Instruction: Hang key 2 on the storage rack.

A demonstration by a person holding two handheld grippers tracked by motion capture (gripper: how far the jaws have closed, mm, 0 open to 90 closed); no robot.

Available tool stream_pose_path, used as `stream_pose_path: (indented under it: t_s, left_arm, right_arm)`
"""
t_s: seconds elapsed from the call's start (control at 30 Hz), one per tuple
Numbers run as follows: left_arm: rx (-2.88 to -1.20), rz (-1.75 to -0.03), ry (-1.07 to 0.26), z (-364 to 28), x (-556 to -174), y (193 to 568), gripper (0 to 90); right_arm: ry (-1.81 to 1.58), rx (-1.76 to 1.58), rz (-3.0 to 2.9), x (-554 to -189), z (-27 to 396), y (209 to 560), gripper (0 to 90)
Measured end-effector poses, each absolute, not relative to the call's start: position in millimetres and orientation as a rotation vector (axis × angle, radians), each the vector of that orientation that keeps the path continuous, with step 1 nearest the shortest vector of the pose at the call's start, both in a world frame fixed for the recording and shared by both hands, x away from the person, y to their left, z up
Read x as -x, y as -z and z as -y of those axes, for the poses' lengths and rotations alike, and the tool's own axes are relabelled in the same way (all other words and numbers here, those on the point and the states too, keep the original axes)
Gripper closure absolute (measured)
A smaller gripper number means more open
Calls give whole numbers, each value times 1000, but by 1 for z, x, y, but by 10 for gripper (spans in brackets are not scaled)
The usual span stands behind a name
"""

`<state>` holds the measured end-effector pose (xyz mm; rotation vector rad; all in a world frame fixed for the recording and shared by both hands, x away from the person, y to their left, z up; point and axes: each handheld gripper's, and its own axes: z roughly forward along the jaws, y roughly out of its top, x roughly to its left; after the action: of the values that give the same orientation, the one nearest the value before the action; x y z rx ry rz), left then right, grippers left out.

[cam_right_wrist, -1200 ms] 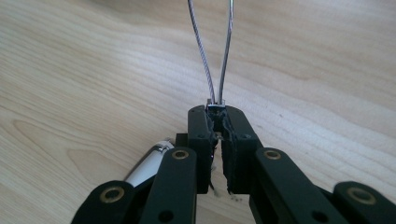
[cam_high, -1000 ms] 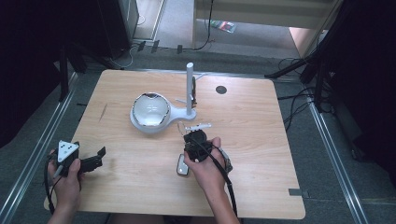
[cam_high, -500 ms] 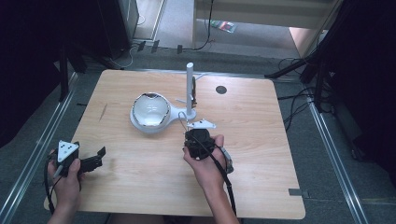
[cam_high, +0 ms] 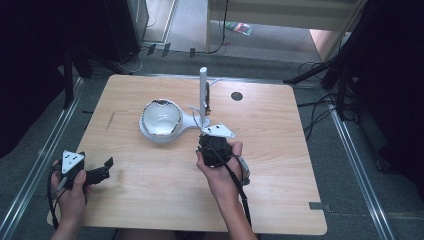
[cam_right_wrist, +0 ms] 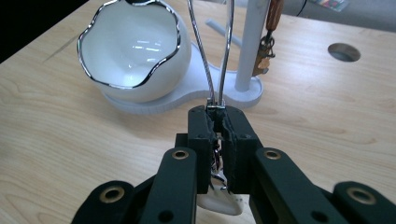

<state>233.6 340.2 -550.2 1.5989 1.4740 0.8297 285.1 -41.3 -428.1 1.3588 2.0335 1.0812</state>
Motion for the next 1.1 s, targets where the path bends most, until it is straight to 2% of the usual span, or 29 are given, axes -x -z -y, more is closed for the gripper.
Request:
stream_pose_path:
  t_s: [0.73, 1.1]
  left_arm:
    - [-1598, -1476, -830, -340, -234, 550, 13]
    - [-1598, -1476, -828, -340, -234, 550, 13]
  right_arm:
    - [-1143, -1326, -1921, -286, 48, 399, 842]
    - [-1156, -1349, -1894, -294, 48, 402, 841]
